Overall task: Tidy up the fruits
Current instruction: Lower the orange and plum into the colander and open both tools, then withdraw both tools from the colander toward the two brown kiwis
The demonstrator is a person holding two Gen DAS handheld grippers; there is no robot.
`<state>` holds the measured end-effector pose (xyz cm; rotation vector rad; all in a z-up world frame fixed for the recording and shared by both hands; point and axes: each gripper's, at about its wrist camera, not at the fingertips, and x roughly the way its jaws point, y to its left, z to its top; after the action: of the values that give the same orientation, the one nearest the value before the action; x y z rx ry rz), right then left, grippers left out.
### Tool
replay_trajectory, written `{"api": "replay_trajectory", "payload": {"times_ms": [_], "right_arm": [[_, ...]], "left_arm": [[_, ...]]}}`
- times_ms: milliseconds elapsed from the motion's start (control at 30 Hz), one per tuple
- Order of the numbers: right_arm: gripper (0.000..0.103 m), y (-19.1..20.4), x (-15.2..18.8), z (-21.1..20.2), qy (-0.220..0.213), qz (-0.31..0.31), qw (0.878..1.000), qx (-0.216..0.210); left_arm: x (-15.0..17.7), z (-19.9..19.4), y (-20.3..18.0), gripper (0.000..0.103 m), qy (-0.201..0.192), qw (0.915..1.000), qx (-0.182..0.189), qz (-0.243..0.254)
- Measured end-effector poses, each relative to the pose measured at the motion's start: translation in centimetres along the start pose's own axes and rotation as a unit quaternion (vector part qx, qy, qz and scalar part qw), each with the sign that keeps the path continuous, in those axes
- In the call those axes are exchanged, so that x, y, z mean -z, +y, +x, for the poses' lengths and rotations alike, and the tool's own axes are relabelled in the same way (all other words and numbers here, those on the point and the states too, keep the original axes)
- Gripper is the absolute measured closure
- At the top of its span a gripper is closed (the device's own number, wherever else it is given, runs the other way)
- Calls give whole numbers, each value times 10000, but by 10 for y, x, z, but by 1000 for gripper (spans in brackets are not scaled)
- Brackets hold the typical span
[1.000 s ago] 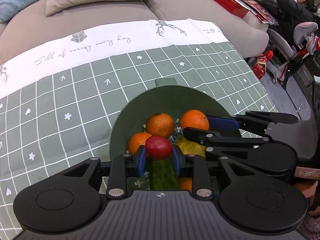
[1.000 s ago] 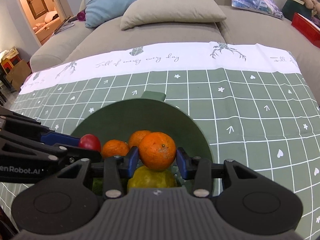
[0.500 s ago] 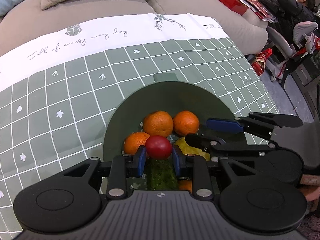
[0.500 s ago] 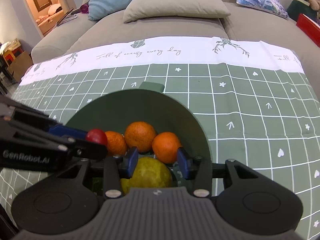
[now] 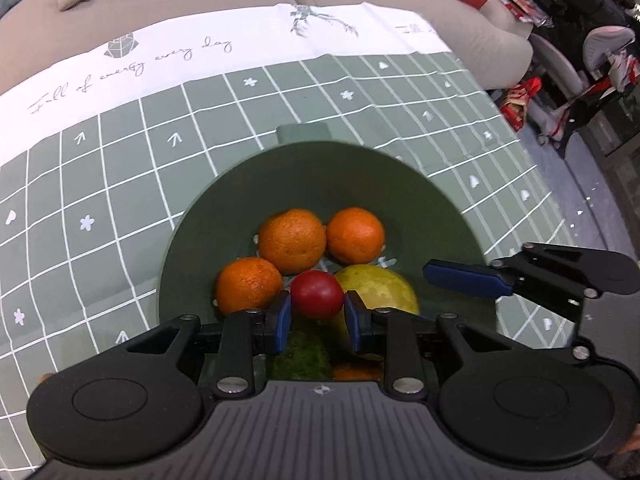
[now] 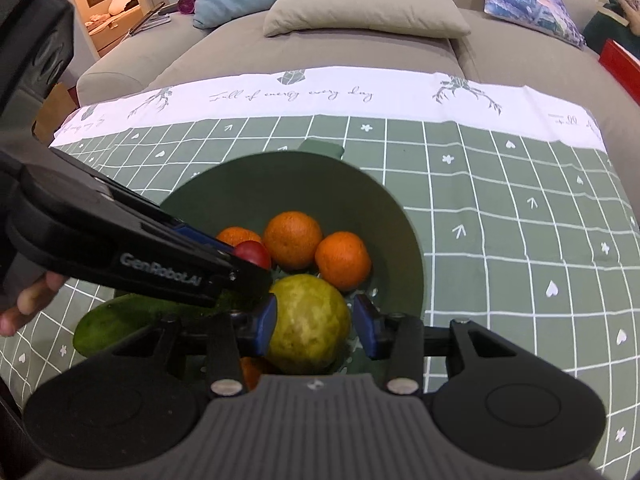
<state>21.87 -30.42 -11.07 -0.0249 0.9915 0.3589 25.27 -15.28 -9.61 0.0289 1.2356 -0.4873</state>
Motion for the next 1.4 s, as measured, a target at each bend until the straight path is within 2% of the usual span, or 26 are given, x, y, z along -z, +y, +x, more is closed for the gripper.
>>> {"api": "replay_trajectory", "payload": {"times_ms": [200,267,333,367,533,767,800,967,1100,1400], "right_arm": [[63,4,3,0,12,34,10000,-15],[63,5,3,-1,8,56,10000,-16],[63,6,4,-3,-5,63,10000,-8],[63,7,4,-5,-13,61,10000,-4],[63,13,5,-16,-84,97,9999,13],[61,31,9,-41,-319,223,9992,20],[57,35,9,-45,-358,240,9991,22],[54,60,14,-60,-547,186,9983,-38],[48,83,18,-67,-642,74,9979,-54],[46,138,32,-79,-873,-345,9955,-129]], "left_arm": [[1,1,3,72,75,9999,-57,-110],[2,-1,3,67,90,9998,-55,-149],[2,-6,5,55,48,9997,-1,-234],[2,-8,6,54,19,9996,47,-285],[4,-31,7,54,-230,9992,116,-299],[17,-79,7,54,-686,9972,-25,-285],[21,-87,8,54,-768,9967,-54,-265],[39,-114,12,54,-1079,9939,-146,-200],[58,-133,20,54,-1306,9909,-235,-229],[102,-152,41,54,-1627,9846,-487,-413]]}}
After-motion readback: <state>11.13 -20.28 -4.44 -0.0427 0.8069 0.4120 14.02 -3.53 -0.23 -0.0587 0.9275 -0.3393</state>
